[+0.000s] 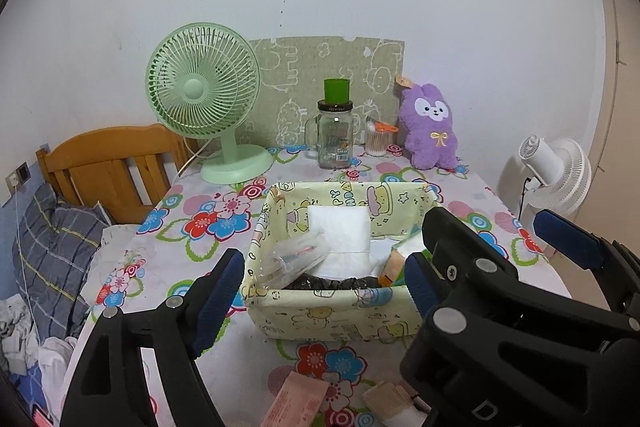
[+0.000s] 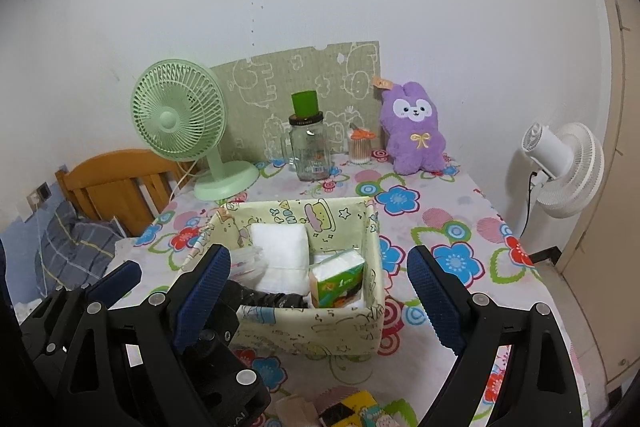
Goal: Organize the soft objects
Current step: 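Withdraw both open tools up and back from the box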
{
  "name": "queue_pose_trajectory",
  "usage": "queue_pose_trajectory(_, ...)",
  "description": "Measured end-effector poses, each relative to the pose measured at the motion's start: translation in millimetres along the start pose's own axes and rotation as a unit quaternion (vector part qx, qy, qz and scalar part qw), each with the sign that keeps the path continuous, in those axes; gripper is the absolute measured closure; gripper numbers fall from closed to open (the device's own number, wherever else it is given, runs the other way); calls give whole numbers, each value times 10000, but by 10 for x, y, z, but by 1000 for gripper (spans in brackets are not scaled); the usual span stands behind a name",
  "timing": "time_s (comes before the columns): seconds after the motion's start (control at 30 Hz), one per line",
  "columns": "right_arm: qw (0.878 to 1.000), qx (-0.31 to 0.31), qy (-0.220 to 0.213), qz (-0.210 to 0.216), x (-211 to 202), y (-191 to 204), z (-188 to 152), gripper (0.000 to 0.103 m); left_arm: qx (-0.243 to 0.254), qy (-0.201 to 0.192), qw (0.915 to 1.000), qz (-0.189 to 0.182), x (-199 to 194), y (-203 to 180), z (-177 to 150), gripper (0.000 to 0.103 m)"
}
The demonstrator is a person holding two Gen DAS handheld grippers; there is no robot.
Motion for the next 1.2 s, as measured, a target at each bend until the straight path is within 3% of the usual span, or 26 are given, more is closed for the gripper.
queue_pose_trajectory(0.3, 9999, -10, -124, -56, -277, 0, -40, 11, 28, -220, 9997, 37, -263, -18, -46, 11)
queue_pose_trajectory(1.2, 9996, -179, -207, -103, -663, 40, -406, 11, 29, -278, 9993, -235, -583, -35, -441, 10)
Point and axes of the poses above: each gripper's, at about its wrist camera, not at the fingertips, and x roughly the way its jaws point, y to its left, z to its top, the point moved 5 cm from there along x, roughly the way its jaws point, and after that the axes turned 13 degrees about -x, right-handed, at the moved point
